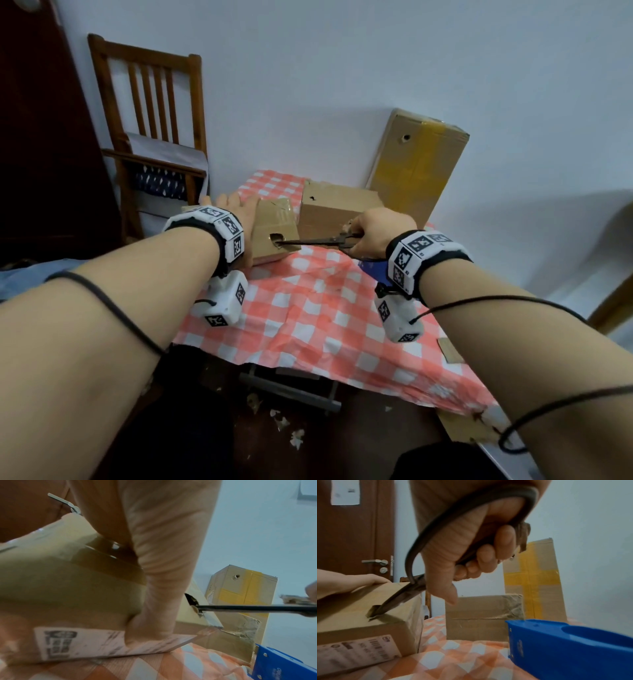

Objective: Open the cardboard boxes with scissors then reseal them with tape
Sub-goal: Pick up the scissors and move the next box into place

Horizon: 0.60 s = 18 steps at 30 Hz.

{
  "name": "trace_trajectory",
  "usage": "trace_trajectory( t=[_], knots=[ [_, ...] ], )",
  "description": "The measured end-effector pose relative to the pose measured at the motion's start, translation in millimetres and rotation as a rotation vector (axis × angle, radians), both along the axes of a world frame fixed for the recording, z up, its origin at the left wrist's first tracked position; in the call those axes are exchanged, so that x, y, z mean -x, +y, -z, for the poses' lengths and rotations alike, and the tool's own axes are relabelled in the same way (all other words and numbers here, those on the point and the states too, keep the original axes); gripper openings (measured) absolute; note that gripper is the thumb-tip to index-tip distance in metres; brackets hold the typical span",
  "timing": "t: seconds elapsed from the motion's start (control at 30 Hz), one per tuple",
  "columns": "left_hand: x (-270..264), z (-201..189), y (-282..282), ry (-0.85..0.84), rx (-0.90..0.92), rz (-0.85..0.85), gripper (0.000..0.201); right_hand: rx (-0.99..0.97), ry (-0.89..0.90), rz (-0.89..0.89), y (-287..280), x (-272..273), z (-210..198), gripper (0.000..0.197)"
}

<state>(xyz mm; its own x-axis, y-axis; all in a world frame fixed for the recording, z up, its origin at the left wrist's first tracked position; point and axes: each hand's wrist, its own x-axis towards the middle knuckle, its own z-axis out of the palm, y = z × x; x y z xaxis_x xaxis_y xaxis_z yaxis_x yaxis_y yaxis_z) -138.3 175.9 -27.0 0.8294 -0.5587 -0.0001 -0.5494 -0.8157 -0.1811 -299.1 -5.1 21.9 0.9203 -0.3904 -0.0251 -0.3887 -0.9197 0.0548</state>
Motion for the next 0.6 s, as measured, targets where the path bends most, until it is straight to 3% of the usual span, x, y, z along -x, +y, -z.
trace_trajectory(
  t=[0.13,0.27,0.33,0.47,0.6],
  knots=[
    [-13,5,-5,0.021,0.005,-0.033,0.129,0.197,0.073,-0.085,13,-21,-21,0.031],
    [-45,30,-14,0.056,0.015,-0.069,0.135,0.410,0.132,-0.225,31,-42,-51,0.024],
    [-29,13,-9,0.013,-0.039,-0.046,0.135,0.442,0.148,-0.272,37,-55,-66,0.028],
    [-8,-9,-2,0.029,-0.042,0.008,0.130,0.367,0.156,-0.333,41,-74,-72,0.028],
    [-12,-9,2,0.075,-0.002,-0.002,0.125,0.140,0.102,-0.227,18,-71,-48,0.022]
  ],
)
